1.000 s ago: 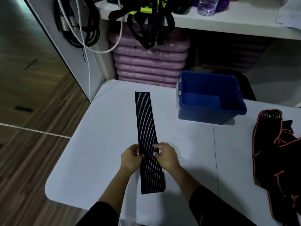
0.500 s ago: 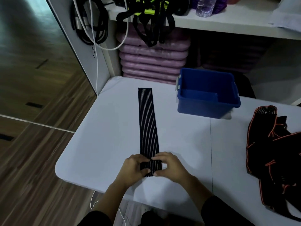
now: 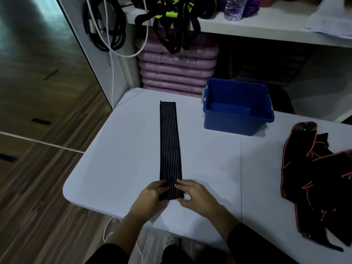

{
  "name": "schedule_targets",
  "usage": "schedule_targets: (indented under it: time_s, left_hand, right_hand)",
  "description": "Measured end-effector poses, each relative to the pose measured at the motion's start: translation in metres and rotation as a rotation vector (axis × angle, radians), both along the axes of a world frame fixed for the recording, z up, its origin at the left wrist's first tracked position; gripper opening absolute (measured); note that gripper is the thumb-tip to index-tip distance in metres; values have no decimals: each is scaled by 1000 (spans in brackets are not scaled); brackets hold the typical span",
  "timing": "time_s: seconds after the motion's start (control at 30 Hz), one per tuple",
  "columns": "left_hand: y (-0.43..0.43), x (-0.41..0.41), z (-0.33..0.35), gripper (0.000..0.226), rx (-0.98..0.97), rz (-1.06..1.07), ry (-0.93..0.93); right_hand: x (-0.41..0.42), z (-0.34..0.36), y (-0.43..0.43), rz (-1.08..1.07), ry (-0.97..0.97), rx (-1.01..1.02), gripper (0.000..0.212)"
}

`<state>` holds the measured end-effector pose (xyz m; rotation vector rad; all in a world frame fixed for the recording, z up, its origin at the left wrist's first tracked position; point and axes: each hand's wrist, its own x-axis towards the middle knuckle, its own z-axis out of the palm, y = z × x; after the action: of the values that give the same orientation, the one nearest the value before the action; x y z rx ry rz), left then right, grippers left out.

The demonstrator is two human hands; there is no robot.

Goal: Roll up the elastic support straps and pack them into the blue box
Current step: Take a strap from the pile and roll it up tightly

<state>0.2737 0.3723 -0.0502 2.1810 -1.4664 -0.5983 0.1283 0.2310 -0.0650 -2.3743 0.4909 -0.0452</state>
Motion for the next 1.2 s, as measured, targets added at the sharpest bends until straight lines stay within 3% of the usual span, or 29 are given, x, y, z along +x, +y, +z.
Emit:
schedule_targets:
  time_s: [0.13,0.23,0.33,0.43,0.5,0.57,0.67,0.77,0.87,1.0,1.2]
  left_hand:
    - [-3,1,8,48,-56,-1,40]
    - [-12,5,11,36,-67,81,40]
    - [-23,8,8,26,-71,223,96]
    - [-32,9,5,34,-83,309,133]
    - [-36,12,3,38,-107,350,152]
    - [-37,17,-1,37,-121,342,150]
    - [-36,25,-5,31,-156,278,127]
    - [-32,30,-7,51,-164,119,73]
    - [-28,38,-12,66,-108,-28,-17]
    - [-32,46,-10,59,-69,-64,-19]
    - [-48,57,6,37,-120,160,163]
  right_hand:
    - [2,3,0,-51,-59,37,32]
    - [9,8,-3,-160,-64,99,23]
    - [21,11,-6,-294,-45,200,23]
    - [33,5,-7,-398,-60,177,15]
    - [38,1,-8,-435,-84,161,23]
    - [38,-3,-11,-394,-113,137,38]
    - [37,-6,-16,-300,-134,121,28]
    - [32,-7,-24,-202,-64,165,45]
    - [29,-7,-31,-70,-20,75,59]
    - [30,-4,-36,-69,-32,55,47]
    - [51,14,-46,-224,-61,214,26]
